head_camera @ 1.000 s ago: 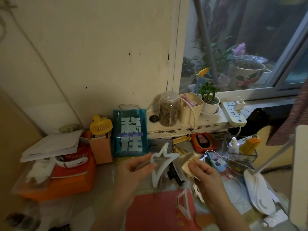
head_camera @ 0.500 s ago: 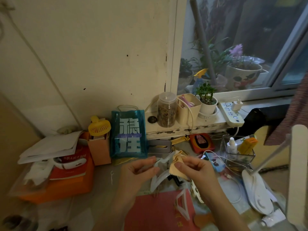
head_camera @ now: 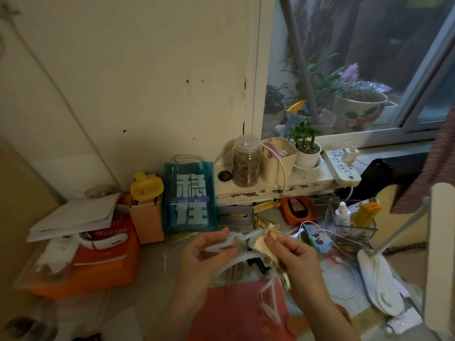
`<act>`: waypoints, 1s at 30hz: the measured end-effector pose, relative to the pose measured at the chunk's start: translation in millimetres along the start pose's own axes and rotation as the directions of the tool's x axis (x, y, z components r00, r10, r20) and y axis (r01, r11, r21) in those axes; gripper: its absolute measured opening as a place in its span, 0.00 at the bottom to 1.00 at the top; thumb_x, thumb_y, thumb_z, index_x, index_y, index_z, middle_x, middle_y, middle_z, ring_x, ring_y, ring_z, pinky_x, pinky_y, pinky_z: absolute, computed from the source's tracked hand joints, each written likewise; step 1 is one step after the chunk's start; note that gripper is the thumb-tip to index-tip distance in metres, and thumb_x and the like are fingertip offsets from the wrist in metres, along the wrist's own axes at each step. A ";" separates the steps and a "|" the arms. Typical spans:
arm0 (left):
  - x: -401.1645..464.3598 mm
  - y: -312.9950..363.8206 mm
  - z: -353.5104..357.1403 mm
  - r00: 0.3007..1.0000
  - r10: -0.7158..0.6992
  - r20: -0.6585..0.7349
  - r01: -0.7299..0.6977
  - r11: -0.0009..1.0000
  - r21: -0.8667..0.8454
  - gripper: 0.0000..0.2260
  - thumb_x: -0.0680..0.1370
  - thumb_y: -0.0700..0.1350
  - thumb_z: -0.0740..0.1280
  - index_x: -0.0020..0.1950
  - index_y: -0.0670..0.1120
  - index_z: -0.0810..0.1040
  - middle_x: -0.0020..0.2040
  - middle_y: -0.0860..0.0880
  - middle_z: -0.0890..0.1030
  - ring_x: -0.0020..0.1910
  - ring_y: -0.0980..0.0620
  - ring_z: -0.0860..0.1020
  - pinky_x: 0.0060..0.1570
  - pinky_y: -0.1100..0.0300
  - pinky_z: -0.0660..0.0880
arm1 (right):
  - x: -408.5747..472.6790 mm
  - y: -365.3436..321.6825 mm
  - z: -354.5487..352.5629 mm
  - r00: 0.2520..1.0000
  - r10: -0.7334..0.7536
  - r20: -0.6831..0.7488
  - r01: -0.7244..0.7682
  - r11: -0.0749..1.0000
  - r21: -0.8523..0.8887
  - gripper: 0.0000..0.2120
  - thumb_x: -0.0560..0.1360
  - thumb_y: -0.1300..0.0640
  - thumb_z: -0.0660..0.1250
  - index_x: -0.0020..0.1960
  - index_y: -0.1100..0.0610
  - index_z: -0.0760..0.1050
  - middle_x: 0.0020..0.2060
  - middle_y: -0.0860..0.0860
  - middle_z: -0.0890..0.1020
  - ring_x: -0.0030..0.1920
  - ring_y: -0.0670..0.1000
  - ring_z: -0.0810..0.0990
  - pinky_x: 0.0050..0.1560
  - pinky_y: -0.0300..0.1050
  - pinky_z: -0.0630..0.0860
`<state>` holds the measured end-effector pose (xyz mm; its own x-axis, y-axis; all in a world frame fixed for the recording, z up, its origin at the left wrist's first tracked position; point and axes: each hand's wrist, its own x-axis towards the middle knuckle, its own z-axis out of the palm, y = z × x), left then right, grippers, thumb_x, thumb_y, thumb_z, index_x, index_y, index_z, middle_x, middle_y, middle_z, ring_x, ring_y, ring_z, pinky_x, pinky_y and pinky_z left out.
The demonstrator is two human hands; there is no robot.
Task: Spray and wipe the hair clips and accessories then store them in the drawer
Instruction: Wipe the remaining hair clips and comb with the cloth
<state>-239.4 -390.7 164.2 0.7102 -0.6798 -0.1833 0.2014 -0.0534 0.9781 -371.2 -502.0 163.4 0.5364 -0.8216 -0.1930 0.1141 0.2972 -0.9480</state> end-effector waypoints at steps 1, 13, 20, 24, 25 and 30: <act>0.3 0.4 -1.2 1.000 0.002 0.002 -0.002 1.000 0.006 0.13 0.65 0.34 0.75 0.48 0.43 0.82 0.51 0.51 0.84 0.49 0.50 0.83 0.48 0.51 0.80 | 0.7 -1.1 -3.3 1.000 -0.019 -0.007 0.019 1.000 -0.013 0.07 0.66 0.58 0.72 0.41 0.60 0.84 0.40 0.64 0.83 0.39 0.59 0.79 0.42 0.52 0.75; -0.2 2.1 -0.6 0.997 0.019 0.068 -0.024 0.998 0.064 0.12 0.65 0.35 0.75 0.47 0.43 0.83 0.49 0.49 0.85 0.45 0.48 0.83 0.40 0.60 0.80 | 15.7 -22.7 -7.4 0.940 -0.210 0.268 0.278 0.929 -0.245 0.05 0.70 0.59 0.69 0.38 0.56 0.83 0.30 0.49 0.80 0.33 0.47 0.76 0.37 0.40 0.72; 0.5 4.9 -6.1 0.996 0.022 0.082 -0.024 0.999 0.032 0.15 0.62 0.41 0.75 0.47 0.42 0.83 0.47 0.47 0.85 0.46 0.44 0.83 0.44 0.51 0.81 | 14.4 -19.9 -5.7 0.920 -0.080 0.385 0.169 0.964 -0.203 0.05 0.68 0.65 0.70 0.42 0.60 0.84 0.35 0.55 0.85 0.38 0.50 0.83 0.42 0.40 0.79; -0.6 9.2 -1.6 0.995 -0.015 0.101 0.020 0.999 -0.047 0.19 0.61 0.40 0.77 0.50 0.42 0.81 0.48 0.45 0.85 0.46 0.47 0.83 0.40 0.59 0.80 | 11.3 -14.1 -1.9 0.953 -0.123 0.276 0.162 0.979 -0.124 0.14 0.71 0.71 0.67 0.34 0.55 0.83 0.29 0.50 0.82 0.32 0.44 0.80 0.36 0.35 0.75; -0.4 9.3 -0.6 0.994 -0.034 0.101 0.042 0.996 -0.083 0.20 0.60 0.39 0.78 0.50 0.42 0.81 0.47 0.46 0.85 0.46 0.47 0.83 0.40 0.58 0.80 | 10.5 -12.1 -1.2 0.966 -0.125 0.226 0.148 0.985 -0.086 0.14 0.71 0.70 0.67 0.34 0.55 0.83 0.29 0.50 0.83 0.32 0.44 0.80 0.35 0.36 0.75; -7.0 2.8 5.4 0.984 -0.161 0.082 0.171 0.976 -0.134 0.17 0.66 0.36 0.75 0.53 0.43 0.81 0.46 0.45 0.85 0.45 0.48 0.84 0.43 0.57 0.80 | 5.3 -9.7 3.4 0.989 -0.120 0.085 0.121 0.993 -0.010 0.08 0.69 0.66 0.69 0.35 0.57 0.83 0.29 0.51 0.82 0.31 0.47 0.80 0.33 0.40 0.76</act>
<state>-247.4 -390.1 168.8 0.6105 -0.7203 -0.3294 0.4086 -0.0699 0.9100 -366.6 -507.6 172.4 0.5878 -0.8071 -0.0557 0.1695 0.1903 -0.9670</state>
